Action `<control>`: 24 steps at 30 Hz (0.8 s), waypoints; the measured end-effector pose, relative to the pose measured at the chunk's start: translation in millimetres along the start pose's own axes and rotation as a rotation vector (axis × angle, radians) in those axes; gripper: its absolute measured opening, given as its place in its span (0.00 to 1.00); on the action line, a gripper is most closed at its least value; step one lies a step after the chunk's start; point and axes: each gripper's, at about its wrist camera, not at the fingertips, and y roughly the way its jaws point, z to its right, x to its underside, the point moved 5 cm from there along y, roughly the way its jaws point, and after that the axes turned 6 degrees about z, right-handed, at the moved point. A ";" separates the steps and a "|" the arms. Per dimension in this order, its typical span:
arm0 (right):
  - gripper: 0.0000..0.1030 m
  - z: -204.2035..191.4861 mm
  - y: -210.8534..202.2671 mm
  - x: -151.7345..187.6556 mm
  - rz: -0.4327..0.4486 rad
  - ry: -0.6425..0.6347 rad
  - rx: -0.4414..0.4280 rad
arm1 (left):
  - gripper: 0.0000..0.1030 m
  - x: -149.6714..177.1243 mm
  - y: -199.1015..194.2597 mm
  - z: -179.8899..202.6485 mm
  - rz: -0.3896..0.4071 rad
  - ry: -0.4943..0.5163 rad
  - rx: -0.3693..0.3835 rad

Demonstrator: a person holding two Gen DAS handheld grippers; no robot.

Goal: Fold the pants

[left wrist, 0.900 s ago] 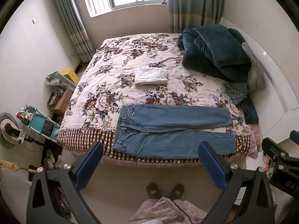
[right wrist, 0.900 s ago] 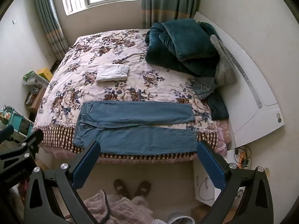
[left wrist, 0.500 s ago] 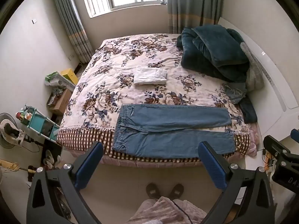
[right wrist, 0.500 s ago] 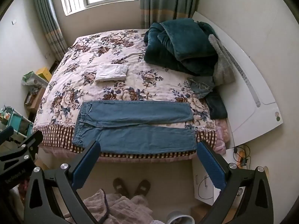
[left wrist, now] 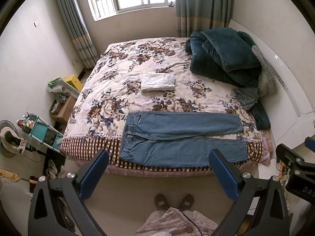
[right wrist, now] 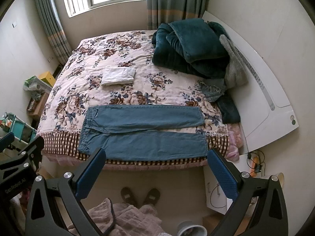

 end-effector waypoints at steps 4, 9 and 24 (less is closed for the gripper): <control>1.00 -0.5 -2.4 0.1 0.001 0.000 -0.003 | 1.00 -3.7 -0.2 7.8 0.003 -0.001 0.000; 1.00 0.6 -2.6 -2.1 -0.001 0.000 -0.002 | 1.00 -4.6 -0.4 9.0 0.005 -0.004 0.003; 1.00 -1.2 -11.8 -4.5 0.008 -0.002 -0.003 | 1.00 -15.9 -16.2 22.2 0.017 -0.006 0.002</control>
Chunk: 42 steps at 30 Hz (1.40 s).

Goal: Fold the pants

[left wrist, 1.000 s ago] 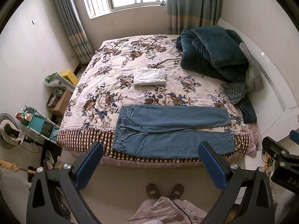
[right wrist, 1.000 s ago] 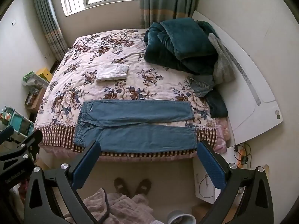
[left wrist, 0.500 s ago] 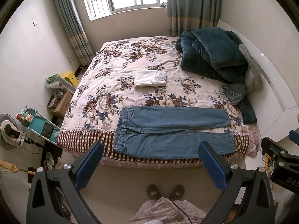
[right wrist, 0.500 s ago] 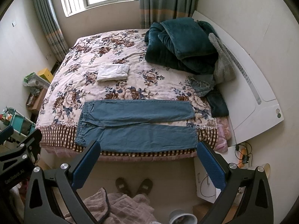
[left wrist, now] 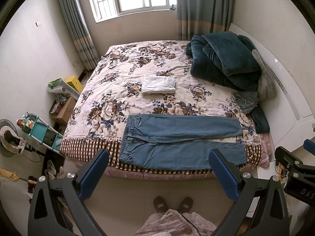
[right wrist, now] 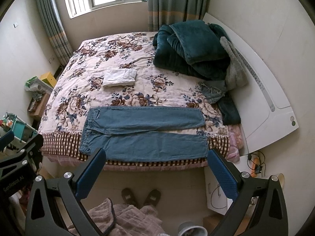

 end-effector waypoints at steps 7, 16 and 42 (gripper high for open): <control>1.00 -0.5 0.3 2.0 0.000 -0.001 0.000 | 1.00 1.3 -0.3 -0.4 0.002 -0.001 0.001; 1.00 -4.1 2.4 -0.9 -0.001 -0.001 0.000 | 1.00 2.3 -0.6 -1.0 0.004 -0.003 0.004; 1.00 -2.9 10.0 -4.6 -0.004 0.008 -0.003 | 1.00 -32.5 6.6 9.0 -0.005 -0.004 0.018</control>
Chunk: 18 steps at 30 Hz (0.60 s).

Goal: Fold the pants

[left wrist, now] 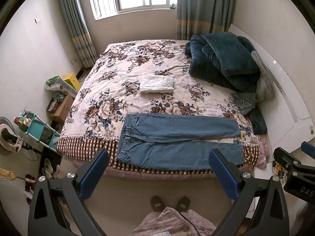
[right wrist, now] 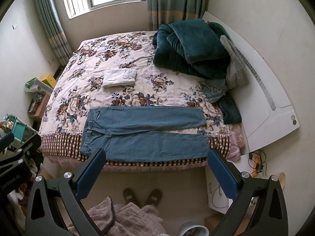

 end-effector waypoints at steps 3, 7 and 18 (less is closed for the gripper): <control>1.00 0.2 2.4 2.8 0.001 0.004 0.003 | 1.00 -5.8 5.3 4.3 0.008 0.002 -0.003; 1.00 -0.4 8.8 4.1 0.010 0.021 0.015 | 1.00 -3.4 24.1 -6.3 0.042 -0.015 -0.014; 1.00 -15.2 93.8 -20.1 0.053 0.083 0.134 | 1.00 -4.7 121.2 -18.9 0.023 0.013 0.034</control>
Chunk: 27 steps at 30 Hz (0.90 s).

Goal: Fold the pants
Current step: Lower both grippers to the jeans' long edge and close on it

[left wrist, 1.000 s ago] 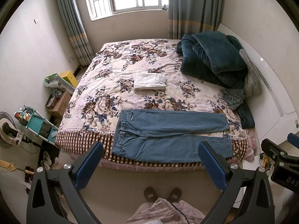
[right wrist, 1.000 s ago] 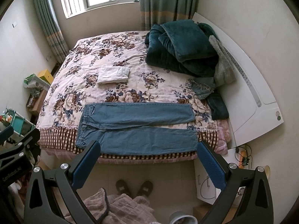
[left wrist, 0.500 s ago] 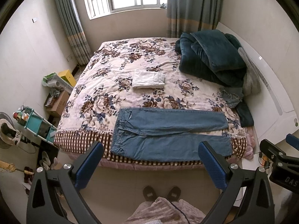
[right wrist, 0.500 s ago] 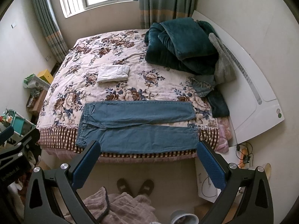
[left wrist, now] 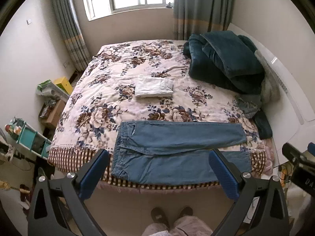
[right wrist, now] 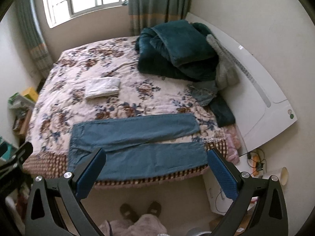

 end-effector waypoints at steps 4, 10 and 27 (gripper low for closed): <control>1.00 -11.1 54.2 -15.6 -0.025 0.011 0.021 | 1.00 -4.9 48.2 5.2 -0.063 0.008 0.008; 1.00 -16.3 172.0 -36.8 -0.117 -0.027 0.008 | 1.00 -21.2 133.6 15.0 -0.131 0.009 -0.040; 1.00 -73.1 610.9 -28.9 -0.360 -0.410 -0.072 | 1.00 3.0 470.1 63.2 -0.463 0.067 -0.163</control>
